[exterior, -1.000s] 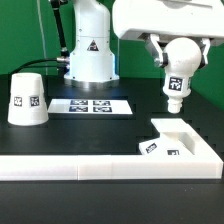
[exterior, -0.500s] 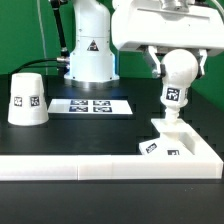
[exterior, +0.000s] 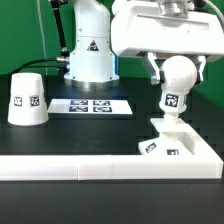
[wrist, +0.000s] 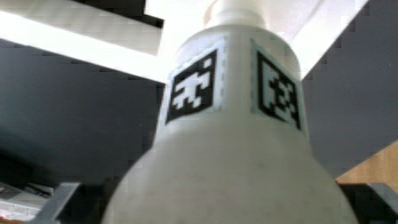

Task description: Assemble lamp

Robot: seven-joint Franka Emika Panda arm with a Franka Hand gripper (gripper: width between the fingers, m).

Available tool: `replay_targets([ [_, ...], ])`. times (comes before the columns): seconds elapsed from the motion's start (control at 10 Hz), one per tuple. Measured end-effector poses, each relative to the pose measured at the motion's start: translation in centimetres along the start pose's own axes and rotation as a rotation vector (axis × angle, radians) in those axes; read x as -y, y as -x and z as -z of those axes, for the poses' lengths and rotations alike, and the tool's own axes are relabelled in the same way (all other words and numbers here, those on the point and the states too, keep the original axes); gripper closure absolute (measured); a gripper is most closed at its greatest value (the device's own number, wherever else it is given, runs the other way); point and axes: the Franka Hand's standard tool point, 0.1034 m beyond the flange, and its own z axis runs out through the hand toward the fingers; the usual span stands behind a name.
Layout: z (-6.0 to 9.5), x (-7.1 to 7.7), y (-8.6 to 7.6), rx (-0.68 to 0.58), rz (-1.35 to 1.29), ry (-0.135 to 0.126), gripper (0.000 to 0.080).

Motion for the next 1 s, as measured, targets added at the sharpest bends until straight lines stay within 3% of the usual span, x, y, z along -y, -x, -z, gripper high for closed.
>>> replay_targets([
  [0.3,-0.6,0.1,0.4,0.002,0.005,0.000,0.0222],
  [0.7,-0.2,0.2,1.1,-0.073,0.021,0.023,0.0222],
  [1.0,-0.1,0.3,1.3,-0.084,0.022,0.026,0.0222],
])
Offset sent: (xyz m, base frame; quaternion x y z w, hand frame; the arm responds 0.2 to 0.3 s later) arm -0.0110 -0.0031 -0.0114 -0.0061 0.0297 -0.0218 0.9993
